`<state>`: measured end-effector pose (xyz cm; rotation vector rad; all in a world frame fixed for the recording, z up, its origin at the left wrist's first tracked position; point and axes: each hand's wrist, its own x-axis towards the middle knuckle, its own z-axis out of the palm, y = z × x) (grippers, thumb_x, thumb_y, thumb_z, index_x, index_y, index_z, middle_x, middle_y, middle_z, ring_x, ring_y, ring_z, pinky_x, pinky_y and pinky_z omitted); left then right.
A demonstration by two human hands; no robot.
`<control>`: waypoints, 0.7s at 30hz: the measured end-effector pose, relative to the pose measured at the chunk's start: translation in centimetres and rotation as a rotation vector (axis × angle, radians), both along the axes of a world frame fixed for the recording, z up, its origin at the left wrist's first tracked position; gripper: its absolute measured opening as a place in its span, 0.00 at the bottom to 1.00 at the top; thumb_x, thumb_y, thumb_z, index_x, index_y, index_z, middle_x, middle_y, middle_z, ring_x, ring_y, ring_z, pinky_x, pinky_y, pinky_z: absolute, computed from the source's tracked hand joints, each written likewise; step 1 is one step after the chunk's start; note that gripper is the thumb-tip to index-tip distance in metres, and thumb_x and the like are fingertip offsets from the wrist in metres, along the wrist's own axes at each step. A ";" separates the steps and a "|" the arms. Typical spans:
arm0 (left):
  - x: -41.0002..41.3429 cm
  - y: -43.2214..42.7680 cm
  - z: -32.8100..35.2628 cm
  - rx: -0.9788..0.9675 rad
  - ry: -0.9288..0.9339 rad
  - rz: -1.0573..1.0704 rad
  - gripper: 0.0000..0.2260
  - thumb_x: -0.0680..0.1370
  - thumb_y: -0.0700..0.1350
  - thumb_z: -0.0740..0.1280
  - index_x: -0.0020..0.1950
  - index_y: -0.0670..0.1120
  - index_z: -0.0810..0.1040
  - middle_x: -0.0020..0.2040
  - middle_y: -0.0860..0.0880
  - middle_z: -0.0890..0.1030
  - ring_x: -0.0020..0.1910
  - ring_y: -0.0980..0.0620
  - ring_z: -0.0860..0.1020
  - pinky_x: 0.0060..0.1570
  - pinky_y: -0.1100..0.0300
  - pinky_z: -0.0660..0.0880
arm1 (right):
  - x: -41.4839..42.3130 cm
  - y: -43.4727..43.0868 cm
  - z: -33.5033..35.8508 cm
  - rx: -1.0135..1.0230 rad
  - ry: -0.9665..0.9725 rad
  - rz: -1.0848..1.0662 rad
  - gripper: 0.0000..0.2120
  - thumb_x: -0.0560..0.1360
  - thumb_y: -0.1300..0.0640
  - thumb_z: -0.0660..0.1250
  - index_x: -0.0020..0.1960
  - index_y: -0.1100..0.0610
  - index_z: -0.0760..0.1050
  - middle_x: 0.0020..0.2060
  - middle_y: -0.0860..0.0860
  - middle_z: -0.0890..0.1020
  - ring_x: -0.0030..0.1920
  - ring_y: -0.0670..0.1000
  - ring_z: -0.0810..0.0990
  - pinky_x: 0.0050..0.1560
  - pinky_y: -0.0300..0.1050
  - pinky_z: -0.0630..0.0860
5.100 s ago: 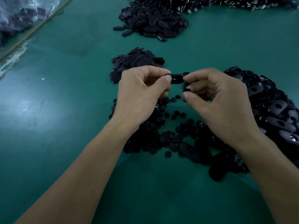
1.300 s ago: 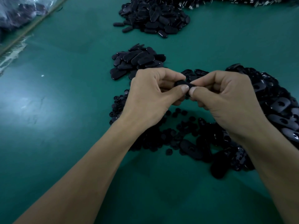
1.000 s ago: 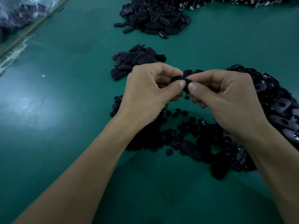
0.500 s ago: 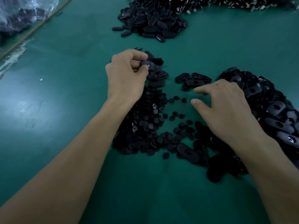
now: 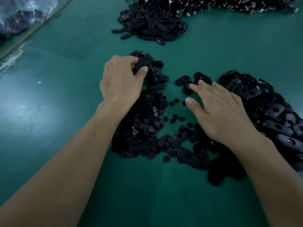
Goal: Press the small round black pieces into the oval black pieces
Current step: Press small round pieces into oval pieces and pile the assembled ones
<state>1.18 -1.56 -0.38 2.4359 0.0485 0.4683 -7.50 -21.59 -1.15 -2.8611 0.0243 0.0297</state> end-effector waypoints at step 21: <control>-5.7 -1.2 0.3 -0.135 -0.083 -0.259 0.06 0.79 0.46 0.71 0.42 0.55 0.81 0.23 0.65 0.71 0.22 0.60 0.69 0.43 0.51 0.81 | 0.0 -0.4 0.2 0.114 -0.230 -0.100 0.06 0.80 0.55 0.68 0.55 0.53 0.75 0.51 0.50 0.77 0.54 0.56 0.75 0.56 0.50 0.71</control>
